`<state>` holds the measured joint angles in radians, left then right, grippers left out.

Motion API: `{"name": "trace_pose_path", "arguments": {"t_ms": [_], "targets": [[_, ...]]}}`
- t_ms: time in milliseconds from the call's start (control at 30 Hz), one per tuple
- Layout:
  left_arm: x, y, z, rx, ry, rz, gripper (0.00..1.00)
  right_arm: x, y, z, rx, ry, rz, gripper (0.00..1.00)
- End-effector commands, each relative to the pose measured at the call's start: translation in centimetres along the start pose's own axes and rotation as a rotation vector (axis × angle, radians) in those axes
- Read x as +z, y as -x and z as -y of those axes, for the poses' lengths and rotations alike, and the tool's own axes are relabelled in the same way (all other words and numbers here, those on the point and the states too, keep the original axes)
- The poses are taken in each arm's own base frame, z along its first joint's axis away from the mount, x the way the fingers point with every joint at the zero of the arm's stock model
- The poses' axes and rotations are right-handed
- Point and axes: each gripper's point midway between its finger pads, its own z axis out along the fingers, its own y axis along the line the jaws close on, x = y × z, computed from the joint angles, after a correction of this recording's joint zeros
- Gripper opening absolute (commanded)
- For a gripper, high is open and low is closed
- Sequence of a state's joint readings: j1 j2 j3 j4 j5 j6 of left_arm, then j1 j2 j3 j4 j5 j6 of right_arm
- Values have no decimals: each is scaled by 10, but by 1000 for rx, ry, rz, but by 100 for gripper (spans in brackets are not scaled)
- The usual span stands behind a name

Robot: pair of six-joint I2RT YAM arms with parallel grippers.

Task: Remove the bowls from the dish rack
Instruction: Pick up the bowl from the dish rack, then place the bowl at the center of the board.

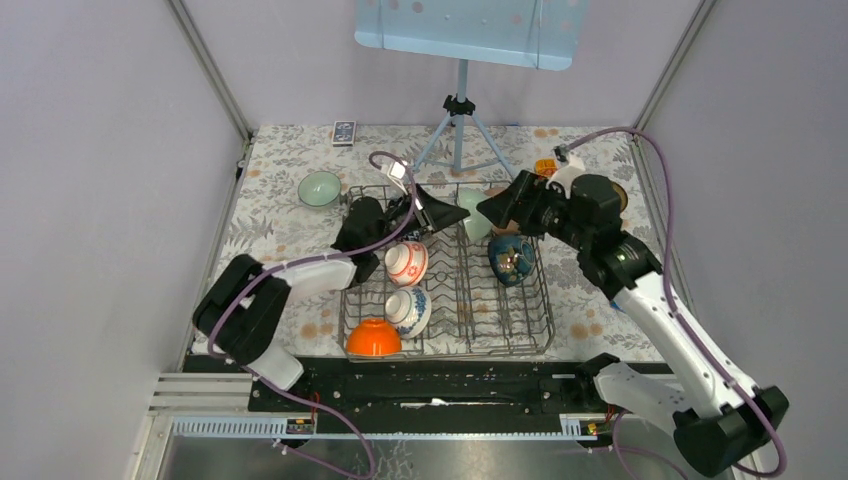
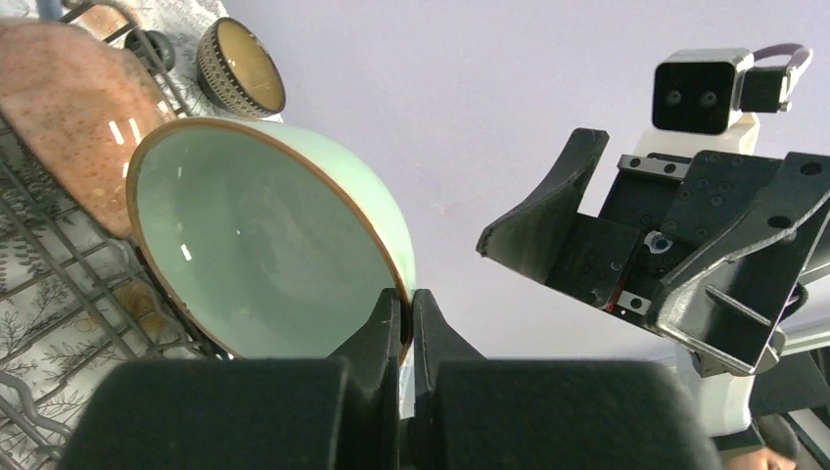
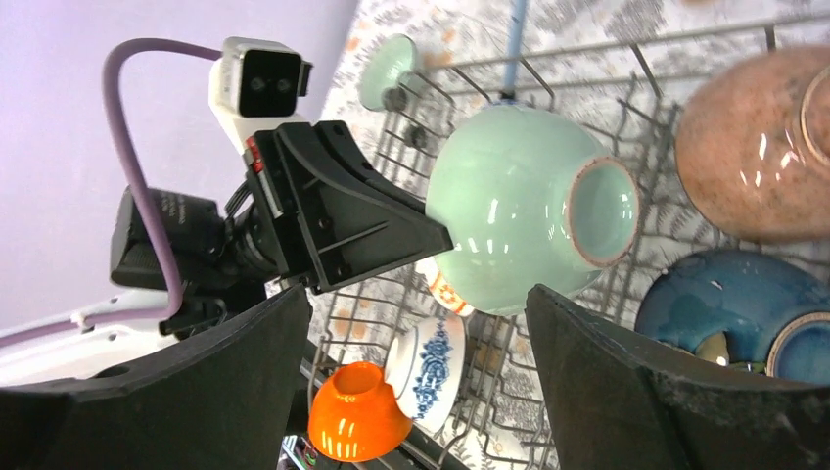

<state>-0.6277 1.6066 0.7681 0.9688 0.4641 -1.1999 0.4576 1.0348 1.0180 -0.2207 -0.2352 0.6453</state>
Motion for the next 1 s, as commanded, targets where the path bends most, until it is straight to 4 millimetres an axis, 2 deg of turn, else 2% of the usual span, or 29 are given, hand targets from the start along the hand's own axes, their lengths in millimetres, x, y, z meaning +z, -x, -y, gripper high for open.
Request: {"name": "trace_pose_path", "arguments": {"t_ms": [0, 200, 367, 467, 600, 700, 833, 967], "targets": [[-12, 32, 102, 198, -197, 51, 0, -49, 40, -58, -133, 192, 167, 89], [-40, 36, 128, 421, -49, 1, 0, -96, 56, -72, -244, 194, 265, 88], [-73, 39, 153, 646, 61, -38, 0, -111, 58, -78, -264, 169, 226, 87], [-91, 25, 164, 828, 114, -109, 0, -110, 54, -86, -258, 183, 152, 85], [-110, 1, 163, 987, 199, -213, 0, -102, 54, -93, -261, 181, 69, 83], [-122, -9, 163, 1086, 257, -257, 0, -95, 54, -94, -264, 163, 20, 82], [-139, -16, 151, 1215, 347, -318, 0, -78, 37, -94, -285, 128, -92, 80], [-149, -21, 143, 1379, 418, -380, 0, -69, 16, -103, -413, 59, -188, 81]]}}
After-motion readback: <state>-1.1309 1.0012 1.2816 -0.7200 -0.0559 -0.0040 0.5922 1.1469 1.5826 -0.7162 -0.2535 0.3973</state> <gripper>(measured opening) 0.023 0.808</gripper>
